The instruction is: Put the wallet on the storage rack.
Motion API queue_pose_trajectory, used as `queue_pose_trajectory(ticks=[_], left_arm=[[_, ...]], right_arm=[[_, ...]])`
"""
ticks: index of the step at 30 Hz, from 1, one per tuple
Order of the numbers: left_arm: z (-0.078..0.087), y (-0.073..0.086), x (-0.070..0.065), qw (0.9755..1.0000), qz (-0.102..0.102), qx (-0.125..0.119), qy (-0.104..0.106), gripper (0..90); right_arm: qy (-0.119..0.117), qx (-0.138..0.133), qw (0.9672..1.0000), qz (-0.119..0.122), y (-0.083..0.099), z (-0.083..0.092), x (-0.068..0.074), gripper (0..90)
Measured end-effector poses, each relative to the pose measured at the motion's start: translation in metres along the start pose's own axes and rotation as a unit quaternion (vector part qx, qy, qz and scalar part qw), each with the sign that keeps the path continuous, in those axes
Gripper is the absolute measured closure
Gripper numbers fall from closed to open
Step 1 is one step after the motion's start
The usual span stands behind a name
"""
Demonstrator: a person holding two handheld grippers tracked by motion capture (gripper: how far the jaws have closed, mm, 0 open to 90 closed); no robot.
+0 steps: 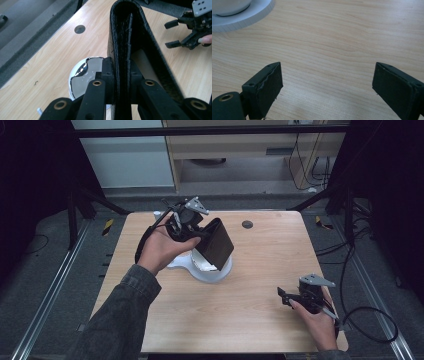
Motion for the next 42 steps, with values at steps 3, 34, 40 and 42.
queue_pose_trajectory(ticks=[3, 34, 40, 42], left_arm=[[-0.001, 0.002, 0.006, 1.0, 0.002, 0.001, -0.008, 80.7], [-0.058, 0.032, 0.034, 0.9976, 0.038, 0.057, -0.01, 80.4], [-0.067, 0.033, 0.039, 0.9968, 0.057, 0.056, 0.006, 80.3], [-0.069, 0.033, 0.04, 0.9966, 0.058, 0.059, 0.004, 79.9]], right_arm=[[0.003, 0.005, 1.0, -0.002, 0.001, -0.002, -0.001, 9.7], [-0.005, 0.017, 0.9998, -0.005, 0.007, -0.003, -0.001, 9.8], [-0.007, 0.018, 0.9998, -0.005, 0.008, -0.003, -0.001, 9.8], [-0.007, 0.019, 0.9998, -0.007, 0.008, -0.003, -0.001, 9.7]])
Point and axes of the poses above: each handheld gripper's, and its own axes: z roughly backward along the jaws, y roughly out of its underside, x roughly to its left, the point moved 6 cm from there along -z, roughly forward along the jaws, and after that the axes turned 6 degrees about y, right-handed, at the moved point
